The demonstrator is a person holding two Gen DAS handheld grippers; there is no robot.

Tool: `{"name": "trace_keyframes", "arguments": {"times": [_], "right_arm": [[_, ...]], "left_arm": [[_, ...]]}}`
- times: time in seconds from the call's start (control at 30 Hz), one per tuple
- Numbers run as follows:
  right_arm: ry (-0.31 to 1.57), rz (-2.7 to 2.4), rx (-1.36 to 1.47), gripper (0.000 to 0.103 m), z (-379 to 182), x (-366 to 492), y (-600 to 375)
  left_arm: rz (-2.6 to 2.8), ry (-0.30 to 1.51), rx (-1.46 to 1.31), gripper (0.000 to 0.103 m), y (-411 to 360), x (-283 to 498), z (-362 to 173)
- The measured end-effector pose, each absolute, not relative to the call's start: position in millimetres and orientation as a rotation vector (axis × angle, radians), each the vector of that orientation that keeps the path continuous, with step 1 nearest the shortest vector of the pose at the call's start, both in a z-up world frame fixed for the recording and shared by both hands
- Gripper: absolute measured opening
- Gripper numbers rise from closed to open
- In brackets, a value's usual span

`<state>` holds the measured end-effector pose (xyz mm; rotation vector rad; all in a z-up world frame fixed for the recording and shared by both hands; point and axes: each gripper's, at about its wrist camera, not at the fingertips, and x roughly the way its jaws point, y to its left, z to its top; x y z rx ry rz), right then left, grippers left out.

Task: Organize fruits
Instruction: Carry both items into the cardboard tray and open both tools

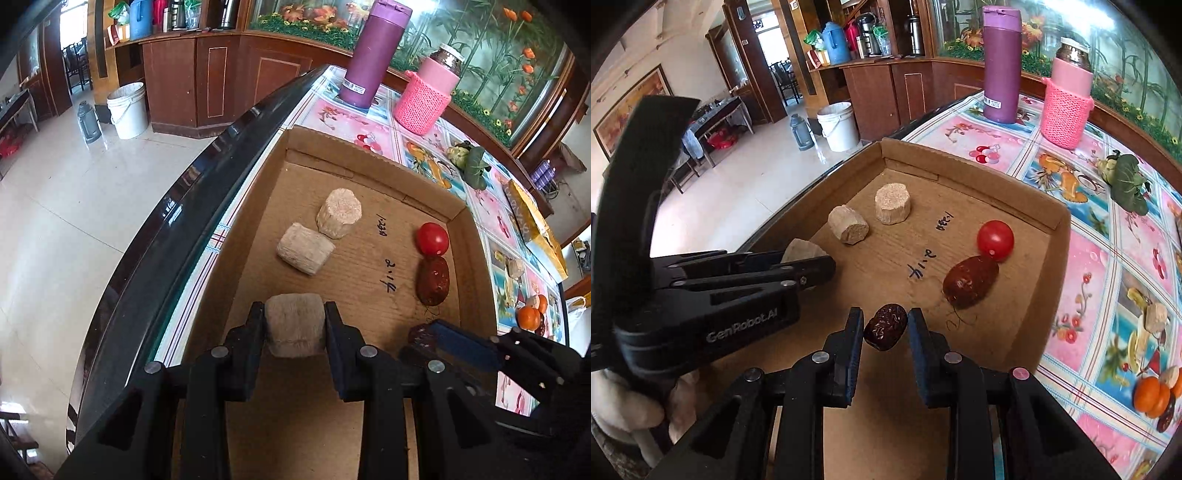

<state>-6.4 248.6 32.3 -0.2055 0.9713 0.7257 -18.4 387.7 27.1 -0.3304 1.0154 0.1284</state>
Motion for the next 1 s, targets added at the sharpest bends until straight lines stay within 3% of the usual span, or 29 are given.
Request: {"name": "trace_keyframes", "arguments": {"times": [0.1,0.27,0.33,0.4,0.5,0.63,0.83,0.9,1.0], "right_arm": [[0.983,0.716,-0.21,0.028,25.5,-2.2,251.2],[0.981,0.706,-0.212,0.028,20.3,1.1,251.5],[0.981,0.706,-0.198,0.036,22.5,-0.1,248.6],[0.964,0.71,-0.174,0.052,28.2,-2.9,242.5],[0.91,0.703,-0.151,0.055,39.8,-12.6,228.2],[0.792,0.686,-0.061,0.058,57.7,-40.2,181.2],[0.697,0.556,-0.041,0.064,72.5,-75.9,102.9],[0.684,0.512,-0.001,0.074,77.4,-84.2,75.1],[0.668,0.456,0.085,0.076,78.3,-96.2,35.5]], "left_arm": [[0.13,1.013,-0.346,0.031,390.7,-19.0,26.7],[0.136,0.993,-0.37,0.043,392.7,-22.9,30.9],[0.138,0.979,-0.394,0.043,394.7,-27.9,33.7],[0.143,0.959,-0.416,0.043,396.0,-35.3,39.0],[0.156,0.918,-0.435,0.045,392.4,-49.6,50.1],[0.178,0.827,-0.44,0.057,374.5,-76.0,68.3],[0.18,0.77,-0.294,0.058,313.9,-92.3,84.0],[0.174,0.747,-0.24,0.059,290.9,-94.7,90.3],[0.143,0.726,-0.173,0.061,258.3,-99.2,98.1]]}}
